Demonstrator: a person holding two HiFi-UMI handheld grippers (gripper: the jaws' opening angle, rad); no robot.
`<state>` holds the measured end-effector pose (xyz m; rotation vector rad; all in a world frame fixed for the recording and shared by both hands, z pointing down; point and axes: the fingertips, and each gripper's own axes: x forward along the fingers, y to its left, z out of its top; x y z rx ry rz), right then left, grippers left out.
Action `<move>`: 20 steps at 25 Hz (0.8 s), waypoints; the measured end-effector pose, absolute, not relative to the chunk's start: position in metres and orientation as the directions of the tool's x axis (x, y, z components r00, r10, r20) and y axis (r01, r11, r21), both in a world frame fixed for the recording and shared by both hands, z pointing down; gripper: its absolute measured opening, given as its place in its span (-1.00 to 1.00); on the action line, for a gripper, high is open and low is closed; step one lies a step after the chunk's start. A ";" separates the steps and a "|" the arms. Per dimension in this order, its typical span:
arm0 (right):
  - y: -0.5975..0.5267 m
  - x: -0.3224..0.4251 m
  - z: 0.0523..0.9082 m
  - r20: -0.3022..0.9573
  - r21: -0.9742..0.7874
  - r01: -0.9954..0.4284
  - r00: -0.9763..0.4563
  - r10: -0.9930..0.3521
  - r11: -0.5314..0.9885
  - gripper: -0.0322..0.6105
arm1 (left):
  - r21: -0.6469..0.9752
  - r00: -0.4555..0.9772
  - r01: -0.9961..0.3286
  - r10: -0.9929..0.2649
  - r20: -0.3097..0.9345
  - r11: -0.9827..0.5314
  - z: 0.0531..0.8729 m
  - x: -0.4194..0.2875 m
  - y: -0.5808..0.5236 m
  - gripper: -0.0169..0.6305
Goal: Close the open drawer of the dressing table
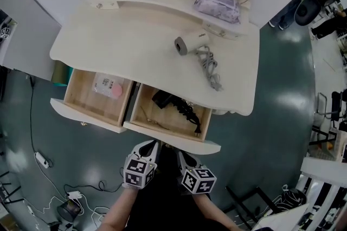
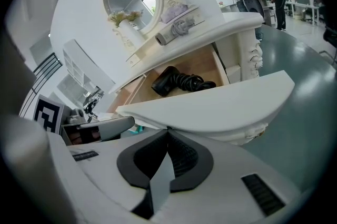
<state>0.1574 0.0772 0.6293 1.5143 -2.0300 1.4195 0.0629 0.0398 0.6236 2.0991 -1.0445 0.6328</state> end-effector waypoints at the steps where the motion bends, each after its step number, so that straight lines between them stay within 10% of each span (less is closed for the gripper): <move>1: 0.076 0.158 0.630 0.668 -0.554 -0.833 -0.434 -0.604 -0.013 -0.85 | 0.372 0.557 -0.823 -0.484 0.675 -0.429 0.624 0.063 0.038 -0.97; 20: 0.040 0.168 0.633 0.687 -0.533 -0.845 -0.412 -0.599 -0.030 -0.85 | 0.376 0.566 -0.818 -0.487 0.665 -0.436 0.627 0.074 -0.004 -0.96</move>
